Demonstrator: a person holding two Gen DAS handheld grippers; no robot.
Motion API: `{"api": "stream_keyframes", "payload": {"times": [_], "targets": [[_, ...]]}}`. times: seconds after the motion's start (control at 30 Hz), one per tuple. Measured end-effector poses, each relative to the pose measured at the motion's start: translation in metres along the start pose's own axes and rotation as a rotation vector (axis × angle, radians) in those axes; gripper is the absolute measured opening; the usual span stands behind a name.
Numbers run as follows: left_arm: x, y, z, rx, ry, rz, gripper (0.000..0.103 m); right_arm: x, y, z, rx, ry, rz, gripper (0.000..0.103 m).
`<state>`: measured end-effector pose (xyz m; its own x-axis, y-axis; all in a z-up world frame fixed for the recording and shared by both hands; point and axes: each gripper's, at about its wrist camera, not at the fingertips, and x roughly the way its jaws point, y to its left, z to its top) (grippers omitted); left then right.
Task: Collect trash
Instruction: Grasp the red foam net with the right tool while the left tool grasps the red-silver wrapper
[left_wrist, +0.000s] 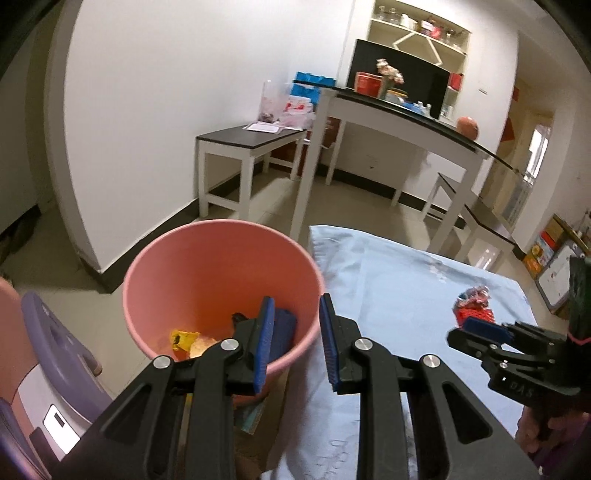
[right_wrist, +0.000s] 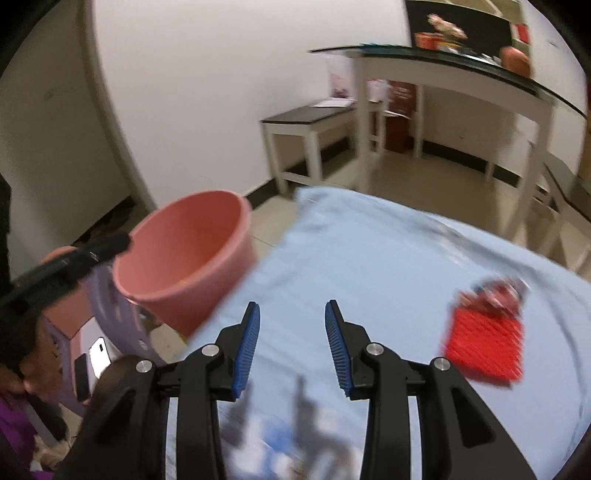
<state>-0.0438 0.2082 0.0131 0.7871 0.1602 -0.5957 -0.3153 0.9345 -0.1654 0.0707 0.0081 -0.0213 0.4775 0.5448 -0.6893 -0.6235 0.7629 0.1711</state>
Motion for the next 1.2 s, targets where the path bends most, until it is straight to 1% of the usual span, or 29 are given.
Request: {"api": "stream_keyframes", "payload": {"times": [0.03, 0.13, 0.23, 0.27, 0.3, 0.37, 0.47, 0.5, 0.53, 0.57, 0.6, 0.63, 0.67, 0.7, 0.73, 0.83, 0.93, 1.03, 1.13, 1.2], "targets": [[0.0, -0.003, 0.0, 0.004, 0.0, -0.005, 0.025, -0.003, -0.011, -0.005, 0.02, -0.001, -0.02, 0.036], [0.003, -0.016, -0.001, 0.01, 0.008, -0.028, 0.025, -0.015, -0.046, -0.019, 0.067, -0.021, -0.128, 0.043], [0.01, -0.024, -0.002, 0.007, 0.031, -0.045, 0.025, -0.017, -0.076, -0.019, 0.103, -0.048, -0.225, 0.051], [0.014, -0.029, -0.002, 0.004, 0.044, -0.055, 0.025, -0.013, -0.08, -0.018, 0.102, -0.043, -0.237, 0.056], [0.016, -0.031, -0.003, 0.001, 0.052, -0.061, 0.025, -0.007, -0.084, -0.016, 0.101, -0.029, -0.24, 0.058], [0.018, -0.039, -0.004, -0.005, 0.064, -0.075, 0.025, 0.006, -0.091, -0.013, 0.093, 0.009, -0.238, 0.058], [0.02, -0.051, -0.004, 0.012, 0.064, -0.086, 0.025, 0.022, -0.091, -0.017, 0.049, 0.049, -0.263, 0.058], [0.021, -0.054, -0.004, 0.02, 0.066, -0.09, 0.025, 0.026, -0.092, -0.019, 0.035, 0.061, -0.265, 0.057], [0.023, -0.059, -0.004, 0.031, 0.07, -0.094, 0.025, 0.029, -0.093, -0.021, 0.026, 0.068, -0.271, 0.053], [0.024, -0.061, -0.005, 0.039, 0.074, -0.096, 0.025, 0.033, -0.095, -0.022, 0.017, 0.08, -0.284, 0.037], [0.026, -0.064, -0.005, 0.048, 0.079, -0.098, 0.025, 0.033, -0.098, -0.025, 0.018, 0.08, -0.277, 0.033], [0.028, -0.067, -0.004, 0.057, 0.083, -0.101, 0.025, 0.031, -0.099, -0.025, 0.024, 0.07, -0.268, 0.027], [0.03, -0.071, -0.005, 0.069, 0.089, -0.103, 0.025, 0.028, -0.101, -0.027, 0.028, 0.069, -0.258, 0.015], [0.033, -0.075, -0.005, 0.08, 0.094, -0.108, 0.025, 0.026, -0.101, -0.028, 0.026, 0.068, -0.252, 0.01], [0.035, -0.078, -0.005, 0.09, 0.099, -0.112, 0.025, 0.021, -0.102, -0.029, 0.025, 0.065, -0.248, 0.009], [0.042, -0.095, -0.004, 0.124, 0.109, -0.145, 0.025, 0.002, -0.11, -0.038, 0.035, 0.055, -0.198, 0.008], [0.051, -0.119, -0.006, 0.171, 0.121, -0.192, 0.025, -0.017, -0.116, -0.047, 0.026, 0.047, -0.166, 0.008], [0.065, -0.144, -0.007, 0.213, 0.158, -0.268, 0.025, -0.032, -0.119, -0.056, 0.002, 0.06, -0.133, 0.008], [0.084, -0.173, -0.006, 0.245, 0.211, -0.369, 0.025, -0.043, -0.124, -0.069, -0.017, 0.073, -0.098, 0.009], [0.096, -0.192, -0.005, 0.264, 0.239, -0.419, 0.025, -0.046, -0.128, -0.072, -0.003, 0.081, -0.085, 0.016]]}}
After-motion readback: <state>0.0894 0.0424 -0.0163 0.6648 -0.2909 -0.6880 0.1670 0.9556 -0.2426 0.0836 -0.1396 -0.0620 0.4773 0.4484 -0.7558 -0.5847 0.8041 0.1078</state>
